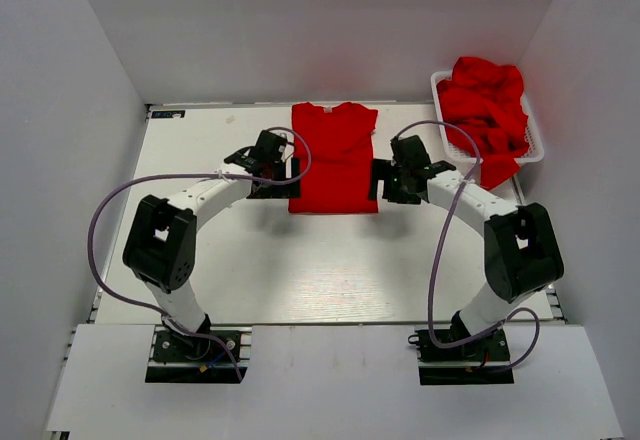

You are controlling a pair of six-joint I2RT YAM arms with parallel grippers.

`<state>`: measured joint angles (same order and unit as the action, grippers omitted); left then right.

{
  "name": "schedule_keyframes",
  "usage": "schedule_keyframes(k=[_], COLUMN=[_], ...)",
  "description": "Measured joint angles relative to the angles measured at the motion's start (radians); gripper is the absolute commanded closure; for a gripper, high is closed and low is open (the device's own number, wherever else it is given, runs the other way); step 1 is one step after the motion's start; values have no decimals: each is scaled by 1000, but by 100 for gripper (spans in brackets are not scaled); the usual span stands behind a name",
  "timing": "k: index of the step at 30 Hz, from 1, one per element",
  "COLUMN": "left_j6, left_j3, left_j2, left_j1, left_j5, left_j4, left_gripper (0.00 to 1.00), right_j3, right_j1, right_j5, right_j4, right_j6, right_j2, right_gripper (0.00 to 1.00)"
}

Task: Fold and stack the t-shirts
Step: Grab one side of the 2/3 rectangular tshirt with both arms

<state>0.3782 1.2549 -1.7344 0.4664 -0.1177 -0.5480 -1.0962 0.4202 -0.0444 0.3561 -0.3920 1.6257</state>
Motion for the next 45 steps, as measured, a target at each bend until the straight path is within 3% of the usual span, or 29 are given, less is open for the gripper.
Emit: schedule_keyframes(k=[18, 27, 33, 36, 37, 39, 40, 42, 43, 44, 45], left_j6=[31, 38, 53, 58, 61, 61, 62, 68, 71, 80, 77], left_j3=[-16, 0, 13, 11, 9, 5, 3, 2, 2, 2, 3], left_j2=[-133, -180, -192, -192, -192, -193, -193, -196, -198, -200, -202], left_j1=[3, 39, 54, 63, 66, 72, 74, 79, 80, 81, 82], left_j5=[23, -45, -66, -68, -68, -67, -66, -54, -46, -35, -23], left_j4=[36, 34, 39, 51, 56, 71, 79, 95, 107, 115, 126], left_gripper=[0, 0, 16, 27, 31, 38, 50, 67, 88, 100, 100], right_j3=[0, -27, -29, -29, -29, -30, -29, -28, -27, -26, -25], right_j1=[41, 49, 60, 68, 69, 73, 75, 81, 85, 89, 92], right_j5=[-88, -140, -167, -176, -177, -169, -163, -139, -131, -122, -113], right_j4=[-46, -52, -60, -65, -68, -77, -84, -100, -107, -112, -115], right_j6=[-73, -95, -103, -106, -108, -117, -123, -135, -140, -148, -153], right_j2=[146, 193, 199, 203, 204, 209, 211, 216, 217, 217, 217], right_gripper=[10, 10, 11, 29, 48, 59, 77, 96, 100, 100, 100])
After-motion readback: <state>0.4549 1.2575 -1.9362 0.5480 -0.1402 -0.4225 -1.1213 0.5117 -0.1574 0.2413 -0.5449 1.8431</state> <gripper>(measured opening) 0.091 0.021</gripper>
